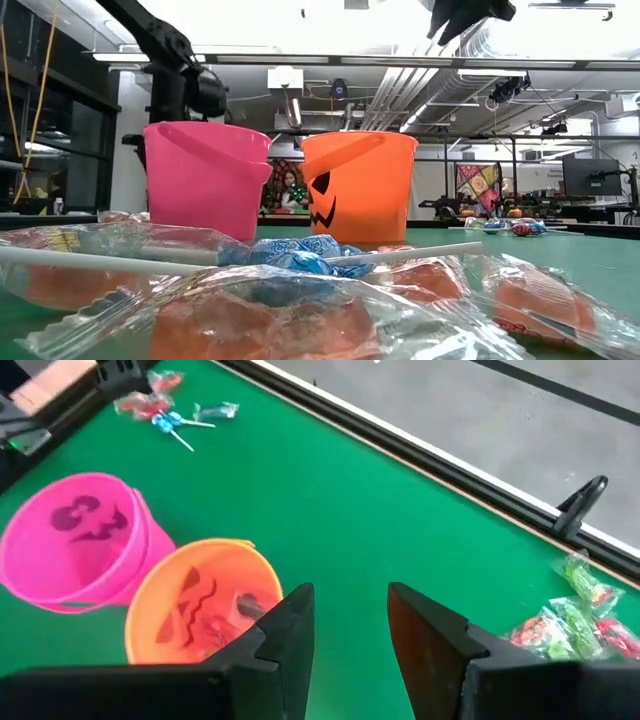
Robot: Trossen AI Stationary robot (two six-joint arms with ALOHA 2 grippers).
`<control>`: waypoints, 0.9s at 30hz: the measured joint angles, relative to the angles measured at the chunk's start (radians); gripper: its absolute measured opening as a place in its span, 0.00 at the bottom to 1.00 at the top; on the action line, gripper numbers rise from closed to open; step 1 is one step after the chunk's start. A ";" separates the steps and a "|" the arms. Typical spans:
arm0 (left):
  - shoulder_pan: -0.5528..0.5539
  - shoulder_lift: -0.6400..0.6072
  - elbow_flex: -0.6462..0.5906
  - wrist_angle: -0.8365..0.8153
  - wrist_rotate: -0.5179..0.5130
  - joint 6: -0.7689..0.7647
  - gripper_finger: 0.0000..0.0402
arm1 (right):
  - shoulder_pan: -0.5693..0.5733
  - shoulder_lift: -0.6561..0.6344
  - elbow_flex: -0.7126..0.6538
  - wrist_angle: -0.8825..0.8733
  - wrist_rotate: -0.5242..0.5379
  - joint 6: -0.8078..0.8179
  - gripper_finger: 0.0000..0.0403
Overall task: Sort candy by brand, put in halloween buckets
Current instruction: Put the orange gummy into the orange bucket
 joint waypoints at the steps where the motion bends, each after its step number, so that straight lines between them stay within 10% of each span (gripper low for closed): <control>1: 0.007 0.014 0.000 -0.003 0.000 0.002 0.35 | 0.000 0.000 -0.014 0.005 0.000 0.010 0.30; 18: 0.074 0.205 0.000 -0.060 0.049 0.066 0.34 | 0.000 -0.002 -0.176 0.103 -0.060 0.058 0.30; 27: 0.079 0.155 0.007 -0.076 0.029 0.135 0.03 | 0.003 -0.003 -0.176 0.102 -0.060 0.041 0.30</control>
